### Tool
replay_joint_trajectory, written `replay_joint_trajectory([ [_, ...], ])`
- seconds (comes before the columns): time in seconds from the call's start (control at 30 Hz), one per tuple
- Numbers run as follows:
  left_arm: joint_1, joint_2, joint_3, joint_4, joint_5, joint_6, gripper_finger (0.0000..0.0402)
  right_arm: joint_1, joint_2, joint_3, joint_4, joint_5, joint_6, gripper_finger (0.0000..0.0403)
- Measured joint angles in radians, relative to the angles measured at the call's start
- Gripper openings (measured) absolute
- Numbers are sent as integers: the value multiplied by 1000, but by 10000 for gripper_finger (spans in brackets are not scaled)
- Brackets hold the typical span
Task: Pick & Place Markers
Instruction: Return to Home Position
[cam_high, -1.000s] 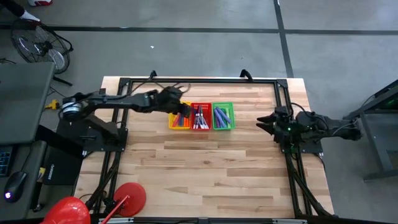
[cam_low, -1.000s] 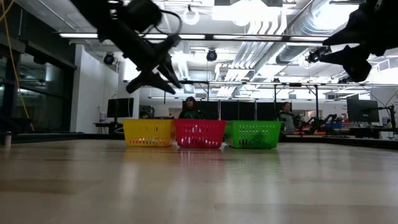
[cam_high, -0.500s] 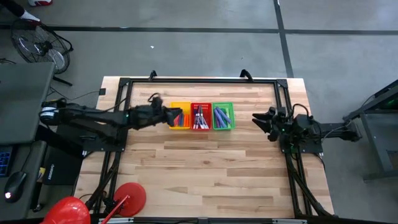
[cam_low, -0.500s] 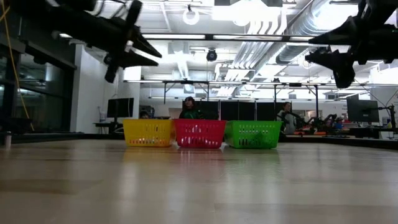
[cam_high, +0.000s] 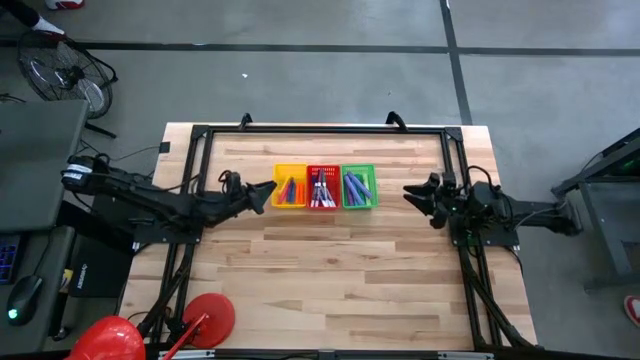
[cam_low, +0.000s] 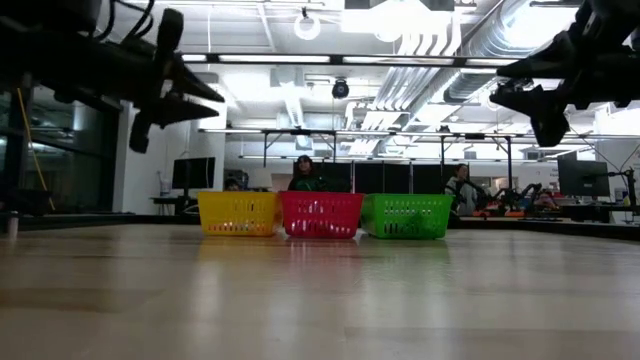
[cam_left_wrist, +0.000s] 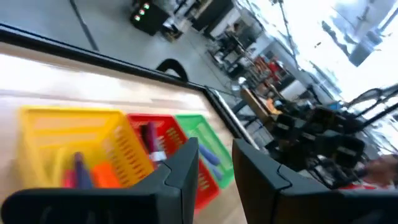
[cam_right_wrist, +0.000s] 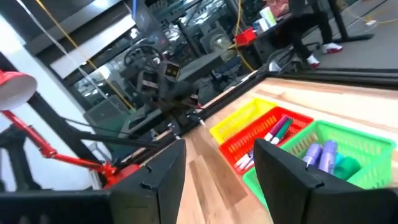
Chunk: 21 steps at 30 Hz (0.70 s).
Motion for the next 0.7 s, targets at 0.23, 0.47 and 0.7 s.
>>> replay_joint_trajectory([
  [0.23,-10,-65,-148,195,-21,11,97,-29,-1,0,-7,-89,29,177],
  [0.47,-10,-173,-216,302,-46,142,97,-31,-1,0,-17,-108,35,177],
  [0.7,-9,-339,-217,113,18,233,97,-31,-2,1,-38,-109,34,177],
])
